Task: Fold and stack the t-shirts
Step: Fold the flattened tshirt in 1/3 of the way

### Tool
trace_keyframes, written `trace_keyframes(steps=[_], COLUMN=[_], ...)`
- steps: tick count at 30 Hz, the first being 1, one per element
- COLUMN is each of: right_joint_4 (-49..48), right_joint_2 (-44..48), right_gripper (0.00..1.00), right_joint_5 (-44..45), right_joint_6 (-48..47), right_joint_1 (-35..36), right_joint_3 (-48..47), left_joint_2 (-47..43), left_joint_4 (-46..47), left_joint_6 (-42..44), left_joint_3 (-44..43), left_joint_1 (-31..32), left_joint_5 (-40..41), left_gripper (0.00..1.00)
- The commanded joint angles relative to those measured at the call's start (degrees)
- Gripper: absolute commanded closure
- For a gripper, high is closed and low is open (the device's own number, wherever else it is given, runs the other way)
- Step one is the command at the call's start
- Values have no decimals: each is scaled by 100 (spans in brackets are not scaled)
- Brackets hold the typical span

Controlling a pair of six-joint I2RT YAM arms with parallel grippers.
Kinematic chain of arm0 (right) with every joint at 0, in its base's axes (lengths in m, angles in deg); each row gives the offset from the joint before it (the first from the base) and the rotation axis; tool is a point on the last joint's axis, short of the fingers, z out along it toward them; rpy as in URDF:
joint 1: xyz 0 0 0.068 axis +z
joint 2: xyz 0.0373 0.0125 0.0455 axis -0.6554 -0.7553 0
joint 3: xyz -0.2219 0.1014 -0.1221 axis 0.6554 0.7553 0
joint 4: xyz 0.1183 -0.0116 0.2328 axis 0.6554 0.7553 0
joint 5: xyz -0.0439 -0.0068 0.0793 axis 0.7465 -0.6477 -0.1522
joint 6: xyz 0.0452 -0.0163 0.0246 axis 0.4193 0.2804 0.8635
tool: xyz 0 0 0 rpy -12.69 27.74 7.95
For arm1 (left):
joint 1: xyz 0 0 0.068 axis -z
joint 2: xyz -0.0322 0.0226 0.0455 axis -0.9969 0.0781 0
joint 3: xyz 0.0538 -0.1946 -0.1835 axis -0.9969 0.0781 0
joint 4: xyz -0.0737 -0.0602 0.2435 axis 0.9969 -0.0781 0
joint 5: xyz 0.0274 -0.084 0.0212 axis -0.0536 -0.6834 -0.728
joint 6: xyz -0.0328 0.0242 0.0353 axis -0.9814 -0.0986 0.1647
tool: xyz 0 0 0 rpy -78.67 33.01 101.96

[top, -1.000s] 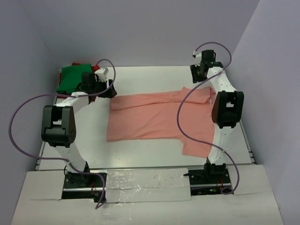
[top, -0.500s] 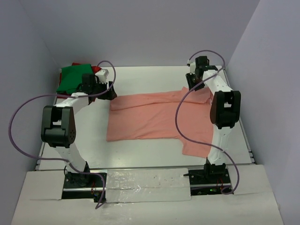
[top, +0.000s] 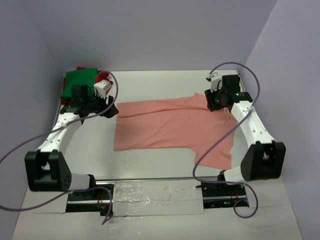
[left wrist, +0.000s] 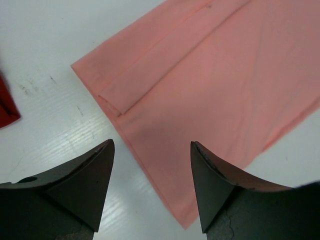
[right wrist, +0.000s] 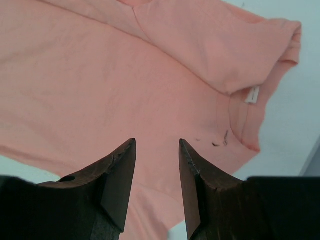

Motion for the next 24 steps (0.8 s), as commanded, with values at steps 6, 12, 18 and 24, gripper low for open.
trace_keyframes(steps=[6,12,18,24], right_joint_4=[-79,9,238,563], right_joint_2=[1404,2424,3162,3287], right_gripper=[53,51,51,42], right_joint_5=[596,474,570,922], right_joint_6=[-290,-413,-544,-853], right_joint_1=[-22,-48,-109,-145], right_joint_3=[1222,2075,2725,2770], left_joint_2=[-1108,-1722,-2093,-1847], left_joint_4=[-2373,-2869,-2834,-2298], left_joint_6=[1453,2254,2473,2413], left_joint_3=[297,754,1123,1326], left_joint_1=[-337,-566,-707,-759], left_joint_5=[-676,-405,-281,-350], left_gripper=[31,32,32,32])
